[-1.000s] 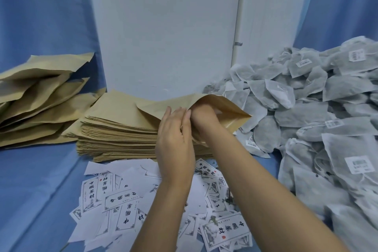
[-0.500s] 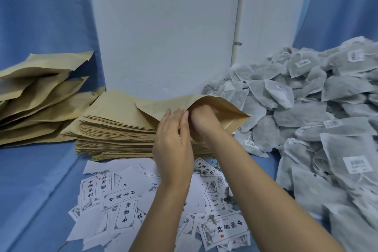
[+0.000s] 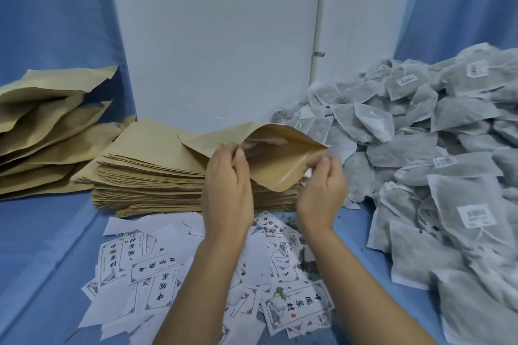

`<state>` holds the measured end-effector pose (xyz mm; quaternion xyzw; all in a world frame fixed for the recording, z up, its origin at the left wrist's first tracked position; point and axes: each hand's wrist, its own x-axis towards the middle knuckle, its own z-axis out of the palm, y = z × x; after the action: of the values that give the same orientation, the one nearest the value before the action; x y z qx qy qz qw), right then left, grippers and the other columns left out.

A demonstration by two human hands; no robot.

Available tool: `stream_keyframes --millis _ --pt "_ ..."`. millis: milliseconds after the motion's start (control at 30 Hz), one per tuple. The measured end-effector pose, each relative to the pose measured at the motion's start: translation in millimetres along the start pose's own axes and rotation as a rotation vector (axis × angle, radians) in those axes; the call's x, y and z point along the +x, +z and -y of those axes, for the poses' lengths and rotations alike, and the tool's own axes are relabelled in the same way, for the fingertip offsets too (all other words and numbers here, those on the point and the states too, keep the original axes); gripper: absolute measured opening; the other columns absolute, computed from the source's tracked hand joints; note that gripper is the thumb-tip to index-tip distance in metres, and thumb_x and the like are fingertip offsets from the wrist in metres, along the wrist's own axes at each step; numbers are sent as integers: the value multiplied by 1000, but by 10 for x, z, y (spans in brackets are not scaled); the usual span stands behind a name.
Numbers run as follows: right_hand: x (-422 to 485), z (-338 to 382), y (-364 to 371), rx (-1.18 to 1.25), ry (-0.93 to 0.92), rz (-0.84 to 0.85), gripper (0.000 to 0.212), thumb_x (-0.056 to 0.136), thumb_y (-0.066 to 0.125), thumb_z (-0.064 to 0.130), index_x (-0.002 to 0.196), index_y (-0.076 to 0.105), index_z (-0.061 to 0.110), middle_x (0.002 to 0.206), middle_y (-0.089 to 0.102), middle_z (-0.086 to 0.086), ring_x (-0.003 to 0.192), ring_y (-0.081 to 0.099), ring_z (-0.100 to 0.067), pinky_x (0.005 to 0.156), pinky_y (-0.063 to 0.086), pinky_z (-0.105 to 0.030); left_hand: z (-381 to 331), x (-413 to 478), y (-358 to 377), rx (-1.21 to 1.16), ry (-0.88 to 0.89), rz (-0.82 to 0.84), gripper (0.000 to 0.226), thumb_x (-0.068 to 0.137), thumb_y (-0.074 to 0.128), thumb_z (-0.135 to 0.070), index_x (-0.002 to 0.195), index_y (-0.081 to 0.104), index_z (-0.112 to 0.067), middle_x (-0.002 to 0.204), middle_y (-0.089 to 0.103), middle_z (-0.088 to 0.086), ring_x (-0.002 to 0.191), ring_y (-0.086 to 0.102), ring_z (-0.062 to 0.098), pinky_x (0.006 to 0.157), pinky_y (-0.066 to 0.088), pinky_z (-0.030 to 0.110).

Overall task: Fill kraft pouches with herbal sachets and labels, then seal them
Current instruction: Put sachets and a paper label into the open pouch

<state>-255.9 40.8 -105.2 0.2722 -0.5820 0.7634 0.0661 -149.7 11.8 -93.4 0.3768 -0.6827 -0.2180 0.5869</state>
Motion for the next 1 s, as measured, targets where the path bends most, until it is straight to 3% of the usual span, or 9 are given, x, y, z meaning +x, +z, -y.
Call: stream_keyframes --millis 133,200,267,433,567,667,767,900,1000 --pt "166 -447 -194 -583 100 216 30 97 39 24 95 65 10 110 56 -3 108 48 -21 78 35 -34 -36 -19 1 -38 4 -35 42 101 31 -31 119 61 -8 120 63 6 121 51 23 100 41 41" --pt "192 -615 -258 -972 59 394 35 97 42 33 112 63 10 143 39 -10 137 23 -26 107 21 -43 -58 -23 -1 -60 1 -63 41 101 33 -30 115 62 -6 117 64 7 119 53 25 99 41 41" --pt "178 -682 -280 -1176 33 503 38 96 41 33 125 55 12 157 20 -8 146 0 -25 114 3 -49 -68 -30 4 -79 -1 -74 42 101 33 -31 113 64 -6 114 66 9 117 55 26 97 43 42" --pt "166 -725 -299 -1171 68 503 43 95 36 24 135 47 11 155 25 -3 145 11 -21 115 2 -50 -84 -62 13 -78 29 -63 45 100 32 -33 108 64 -3 104 65 20 107 56 37 88 44 45" --pt "165 -654 -310 -981 -99 406 31 92 41 18 117 60 12 129 54 -2 125 42 -17 112 13 -42 -61 -46 0 -86 31 -81 41 101 33 -31 100 64 -4 94 64 18 101 57 36 80 42 35" --pt "109 -521 -299 -694 -276 304 22 85 46 19 87 67 16 90 66 3 90 57 -15 93 28 -31 -54 -41 -7 -84 32 -94 37 102 35 -29 94 63 -5 89 63 14 93 57 32 71 36 25" --pt "16 -456 -323 -359 -90 445 20 78 43 26 66 56 17 64 63 -4 65 55 -21 62 41 -34 -39 -42 -9 -79 40 -100 38 102 35 -29 94 62 -5 86 61 13 84 54 26 67 33 22" --pt "42 -476 -265 -529 -9 347 10 87 49 26 84 55 18 80 64 -1 75 55 -24 59 40 -34 -28 -28 -10 -71 57 -107 32 102 35 -29 85 56 -14 70 47 -13 66 43 1 61 32 11" --pt "93 -568 -245 -858 30 369 52 90 51 35 136 39 14 132 44 -8 120 39 -26 91 37 -37 -21 -15 -13 -64 66 -124 29 103 35 -27 83 54 -15 69 45 -15 64 42 -1 61 32 9"
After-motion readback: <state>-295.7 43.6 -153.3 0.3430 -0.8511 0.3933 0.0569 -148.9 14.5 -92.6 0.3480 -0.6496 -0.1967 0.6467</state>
